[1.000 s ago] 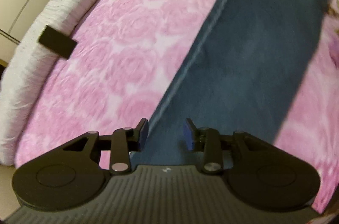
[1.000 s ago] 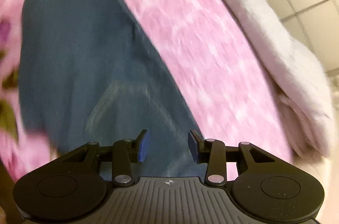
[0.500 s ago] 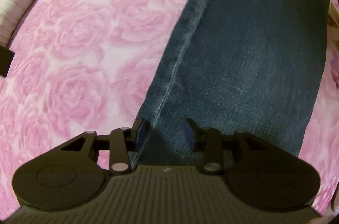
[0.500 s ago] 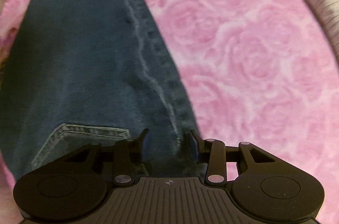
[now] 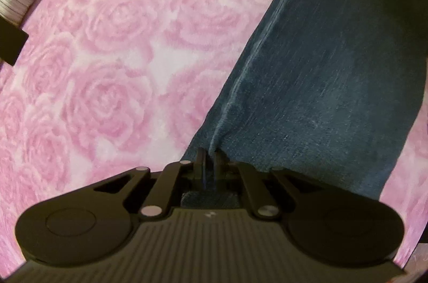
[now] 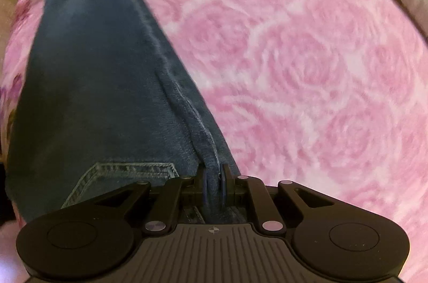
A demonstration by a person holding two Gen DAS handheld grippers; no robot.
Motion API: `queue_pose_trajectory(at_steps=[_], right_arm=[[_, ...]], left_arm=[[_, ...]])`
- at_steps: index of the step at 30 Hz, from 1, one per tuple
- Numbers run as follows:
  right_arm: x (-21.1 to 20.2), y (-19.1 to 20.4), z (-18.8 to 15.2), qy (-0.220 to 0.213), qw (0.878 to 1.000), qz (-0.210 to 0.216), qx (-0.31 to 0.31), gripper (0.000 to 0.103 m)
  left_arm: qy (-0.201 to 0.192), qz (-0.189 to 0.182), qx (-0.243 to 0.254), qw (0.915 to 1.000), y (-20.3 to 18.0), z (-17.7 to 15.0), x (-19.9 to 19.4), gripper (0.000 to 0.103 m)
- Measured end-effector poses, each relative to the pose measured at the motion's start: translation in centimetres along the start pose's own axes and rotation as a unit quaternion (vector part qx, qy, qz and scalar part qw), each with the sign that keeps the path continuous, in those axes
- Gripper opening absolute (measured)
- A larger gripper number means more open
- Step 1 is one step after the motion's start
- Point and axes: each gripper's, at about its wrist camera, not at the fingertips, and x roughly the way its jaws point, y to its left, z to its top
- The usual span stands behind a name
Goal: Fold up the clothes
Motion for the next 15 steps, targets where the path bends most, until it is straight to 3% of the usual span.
queue_pose_trajectory(at_steps=[1, 2, 3, 4, 9, 13, 14, 15], right_arm=[[-0.2, -0.2, -0.2, -0.004, 1.000, -0.011, 0.013, 0.024], [-0.4, -0.4, -0.5, -0.009, 0.999, -0.026, 0.024, 0.047], [-1.1, -0.4, -0.9, -0.019, 0.998, -0.051, 0.036, 0.055], [-1.9, -0.4, -1.4, -0.026, 0.996, -0.068, 0.050, 0.060], [-5.7, 1.5, -4.4, -0.053, 0.979, -0.145, 0.136, 0.061], [-4.4, 3.0, -7.2, -0.012, 0.965, -0.162, 0.204, 0.063], [-3.9, 3.0, -7.8, -0.001, 0.960, -0.169, 0.224, 0.083], [-3.9, 3.2, -8.0, 0.000, 0.953, -0.184, 0.241, 0.092]], left_arm=[[0.001, 0.003, -0.003, 1.0000, 0.1, 0.0, 0.0, 0.013], [0.003, 0.013, -0.005, 0.9999, 0.3, 0.0, -0.1, 0.019], [0.007, 0.026, -0.012, 0.9995, 0.5, -0.1, -0.2, 0.030], [0.012, 0.037, -0.022, 0.9990, 0.8, -0.2, -0.3, 0.031], [0.000, 0.065, -0.023, 0.9976, 0.5, -1.0, -2.8, 0.030], [0.007, 0.061, -0.005, 0.9981, -0.8, -2.2, -3.8, 0.030], [0.013, 0.059, 0.001, 0.9982, -1.1, -2.7, -3.9, 0.030], [0.019, 0.057, 0.007, 0.9982, -1.4, -3.3, -3.9, 0.030]])
